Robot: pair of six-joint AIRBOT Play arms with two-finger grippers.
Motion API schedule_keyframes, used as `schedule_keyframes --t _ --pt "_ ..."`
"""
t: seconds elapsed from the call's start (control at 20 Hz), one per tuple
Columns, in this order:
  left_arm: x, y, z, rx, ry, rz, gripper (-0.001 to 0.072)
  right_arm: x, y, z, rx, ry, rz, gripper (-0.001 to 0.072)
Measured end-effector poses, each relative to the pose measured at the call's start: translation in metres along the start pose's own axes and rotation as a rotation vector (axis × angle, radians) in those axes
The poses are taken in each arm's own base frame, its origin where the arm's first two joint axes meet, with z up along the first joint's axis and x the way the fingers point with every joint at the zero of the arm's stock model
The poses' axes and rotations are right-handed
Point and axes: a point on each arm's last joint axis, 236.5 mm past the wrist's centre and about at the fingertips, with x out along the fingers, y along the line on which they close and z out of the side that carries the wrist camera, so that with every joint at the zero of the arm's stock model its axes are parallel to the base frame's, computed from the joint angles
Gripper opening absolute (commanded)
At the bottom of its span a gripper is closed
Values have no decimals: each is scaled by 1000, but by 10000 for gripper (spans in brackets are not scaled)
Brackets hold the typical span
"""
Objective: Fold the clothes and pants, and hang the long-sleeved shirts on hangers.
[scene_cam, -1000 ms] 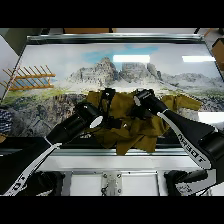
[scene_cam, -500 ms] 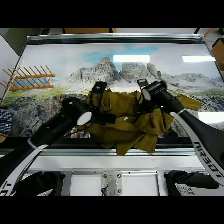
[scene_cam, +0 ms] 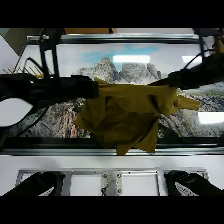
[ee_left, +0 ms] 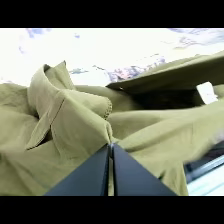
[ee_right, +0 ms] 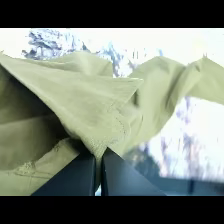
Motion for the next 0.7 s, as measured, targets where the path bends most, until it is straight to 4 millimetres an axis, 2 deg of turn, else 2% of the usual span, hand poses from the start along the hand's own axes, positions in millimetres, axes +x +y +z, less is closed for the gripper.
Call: schedule_keyframes --t 0.05,0.15,0.2,0.35,0.45,0.55,0.7 --pt "-4 1 -10 -9 15 0 12 -10 -2 -9 21 2 3 17" --pt "-6 5 -42 -13 74 13 12 -20 -10 -35 55 36 -16 17" --pt "-3 1 -63 -21 114 -3 12 -21 -8 -48 65 55 -7 18" --pt "8 -12 -120 -52 223 -43 12 -11 -2 -88 90 140 -2 18" --pt "19 -20 -150 -66 280 -57 12 1 6 -108 91 189 7 18" --pt "31 -25 -169 -72 323 -57 12 11 12 -121 91 219 11 18" --pt "51 -18 -176 -95 350 -18 13 20 19 -128 87 243 24 19"
